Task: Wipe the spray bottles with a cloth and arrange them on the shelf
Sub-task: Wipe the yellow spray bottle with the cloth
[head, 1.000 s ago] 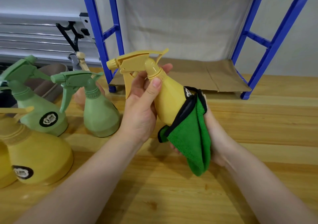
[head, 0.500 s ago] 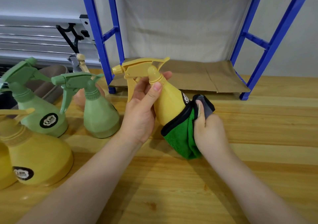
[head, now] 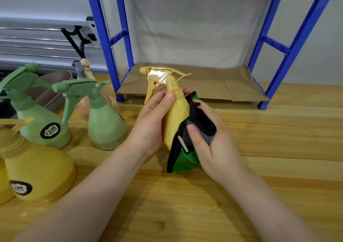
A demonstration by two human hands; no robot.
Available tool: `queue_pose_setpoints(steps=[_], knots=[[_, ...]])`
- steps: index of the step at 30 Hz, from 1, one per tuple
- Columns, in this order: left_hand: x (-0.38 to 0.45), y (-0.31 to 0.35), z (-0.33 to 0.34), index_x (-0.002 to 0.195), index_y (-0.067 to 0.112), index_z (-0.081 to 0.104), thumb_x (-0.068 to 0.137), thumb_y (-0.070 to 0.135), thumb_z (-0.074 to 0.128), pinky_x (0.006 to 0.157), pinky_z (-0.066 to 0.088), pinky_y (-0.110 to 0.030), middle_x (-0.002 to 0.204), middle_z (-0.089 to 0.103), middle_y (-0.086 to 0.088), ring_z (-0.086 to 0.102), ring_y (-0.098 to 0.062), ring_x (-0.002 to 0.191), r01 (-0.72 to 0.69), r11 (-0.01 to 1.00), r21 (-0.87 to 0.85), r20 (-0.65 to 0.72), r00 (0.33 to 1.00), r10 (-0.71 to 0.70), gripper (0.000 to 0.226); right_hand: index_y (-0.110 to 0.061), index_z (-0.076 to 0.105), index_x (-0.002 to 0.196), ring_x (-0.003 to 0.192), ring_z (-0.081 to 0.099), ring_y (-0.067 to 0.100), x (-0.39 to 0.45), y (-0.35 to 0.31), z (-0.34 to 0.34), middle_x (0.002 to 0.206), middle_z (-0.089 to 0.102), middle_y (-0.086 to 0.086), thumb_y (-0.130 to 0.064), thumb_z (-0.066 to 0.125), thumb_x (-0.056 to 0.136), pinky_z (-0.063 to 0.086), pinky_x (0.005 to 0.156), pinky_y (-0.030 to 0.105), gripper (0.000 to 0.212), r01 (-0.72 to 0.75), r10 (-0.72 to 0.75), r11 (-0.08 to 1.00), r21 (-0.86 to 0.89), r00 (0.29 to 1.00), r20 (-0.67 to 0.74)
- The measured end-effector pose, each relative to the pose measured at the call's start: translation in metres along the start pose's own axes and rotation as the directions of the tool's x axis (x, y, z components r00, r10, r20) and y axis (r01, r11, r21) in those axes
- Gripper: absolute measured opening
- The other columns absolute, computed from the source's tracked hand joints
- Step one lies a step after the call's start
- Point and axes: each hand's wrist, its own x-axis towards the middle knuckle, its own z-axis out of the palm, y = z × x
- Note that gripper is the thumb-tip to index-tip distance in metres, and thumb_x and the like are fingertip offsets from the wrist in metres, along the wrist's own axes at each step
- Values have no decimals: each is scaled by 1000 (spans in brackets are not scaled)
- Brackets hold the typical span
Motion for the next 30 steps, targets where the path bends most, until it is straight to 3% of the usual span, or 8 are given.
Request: queue_pose_setpoints(steps=[4,7,13,17,20,22,25,30], knots=[[3,1,-4,111,19,69,91,30,58,92,51,-40,113,69,-7,64,-24,109,-27,992,122,-22,999,30,26,-37,55,116,97,63,4,6,-1,-3,99,66,-17,-46,40,97,49,83,23,26,18,16,975,220,989,-148],[3,-6,-6,117,21,67,92,31,59,99,48,-46,118,68,-7,63,-27,112,-55,940,337,16,998,53,28,-33,60,103,92,63,2,12,0,-13,92,67,-18,-46,40,98,49,81,20,24,40,61,941,335,957,-285],[-1,-12,2,120,13,62,93,21,58,96,49,-34,117,69,-1,62,-18,113,-126,866,485,186,982,39,28,-24,51,131,115,58,5,14,0,-28,114,62,-23,-50,46,96,44,96,22,44,114,-71,980,162,965,-253],[-3,-10,9,112,20,64,92,11,57,88,49,-21,105,71,12,64,-5,104,-182,806,564,279,960,21,23,-51,50,113,107,60,-4,13,-7,-27,106,62,-34,-38,64,87,44,88,12,32,85,-56,988,128,975,-216],[-4,-8,9,112,24,63,91,11,61,87,48,-18,106,70,14,63,-2,105,-218,755,618,317,948,14,25,-42,58,101,98,64,9,14,-12,-27,99,67,-15,-29,76,79,50,83,23,31,69,-28,984,164,971,-239],[-5,-10,9,114,22,63,89,16,63,89,49,-21,109,70,11,63,-4,107,-226,731,644,325,946,5,26,-31,59,92,88,62,11,14,-16,-28,88,64,-8,-35,78,78,50,75,24,25,42,-23,997,64,961,-275],[-7,-10,11,109,21,63,86,16,60,88,51,-22,106,69,10,65,-3,103,-209,732,649,328,944,-22,24,-19,47,74,66,46,9,13,-19,-33,67,48,-7,-53,67,81,33,59,16,41,44,-137,966,-254,922,-363],[-7,-11,14,104,27,63,88,18,64,86,51,-23,97,71,17,65,-2,98,-225,757,614,347,938,-3,19,-10,46,69,54,42,20,13,-23,-41,56,45,-1,-61,40,93,26,52,30,57,44,-245,848,-528,916,-318]])
